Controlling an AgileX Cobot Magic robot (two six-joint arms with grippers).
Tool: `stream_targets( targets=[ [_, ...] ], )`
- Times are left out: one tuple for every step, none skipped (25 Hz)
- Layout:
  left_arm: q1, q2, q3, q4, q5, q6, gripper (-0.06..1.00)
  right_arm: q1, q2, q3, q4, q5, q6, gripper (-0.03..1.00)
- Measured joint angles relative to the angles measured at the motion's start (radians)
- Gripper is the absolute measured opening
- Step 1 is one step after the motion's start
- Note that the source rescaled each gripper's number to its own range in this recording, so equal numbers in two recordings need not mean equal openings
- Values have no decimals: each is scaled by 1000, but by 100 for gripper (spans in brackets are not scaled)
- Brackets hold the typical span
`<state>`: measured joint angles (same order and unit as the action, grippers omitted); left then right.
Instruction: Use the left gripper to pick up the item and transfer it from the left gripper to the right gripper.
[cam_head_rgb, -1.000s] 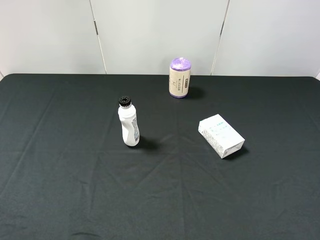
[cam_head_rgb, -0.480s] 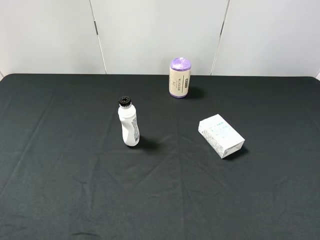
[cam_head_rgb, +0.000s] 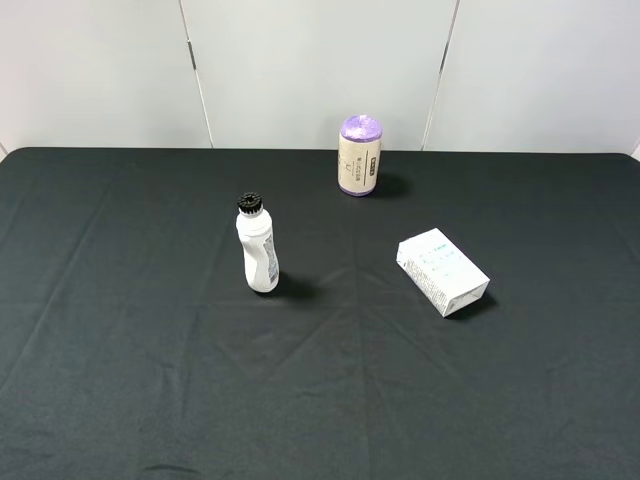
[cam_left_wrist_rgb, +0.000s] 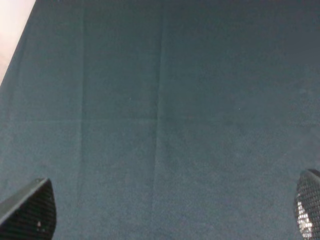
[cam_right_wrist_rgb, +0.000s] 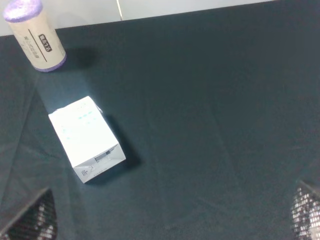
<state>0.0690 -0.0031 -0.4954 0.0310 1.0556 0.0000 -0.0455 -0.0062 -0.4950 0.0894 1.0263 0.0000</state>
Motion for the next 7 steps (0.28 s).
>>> stream_targets(
  targets=[
    [0, 0, 0, 0, 0, 0, 91, 0, 0, 0, 0, 0, 0, 100],
    [0, 0, 0, 0, 0, 0, 91, 0, 0, 0, 0, 0, 0, 100],
    [0, 0, 0, 0, 0, 0, 91, 0, 0, 0, 0, 0, 0, 100],
    [0, 0, 0, 0, -1, 0, 91, 0, 0, 0, 0, 0, 0, 100],
    [0, 0, 0, 0, -1, 0, 91, 0, 0, 0, 0, 0, 0, 100],
    [0, 0, 0, 0, -1, 0, 91, 0, 0, 0, 0, 0, 0, 100],
    [0, 0, 0, 0, -1, 0, 91, 0, 0, 0, 0, 0, 0, 100]
  ],
)
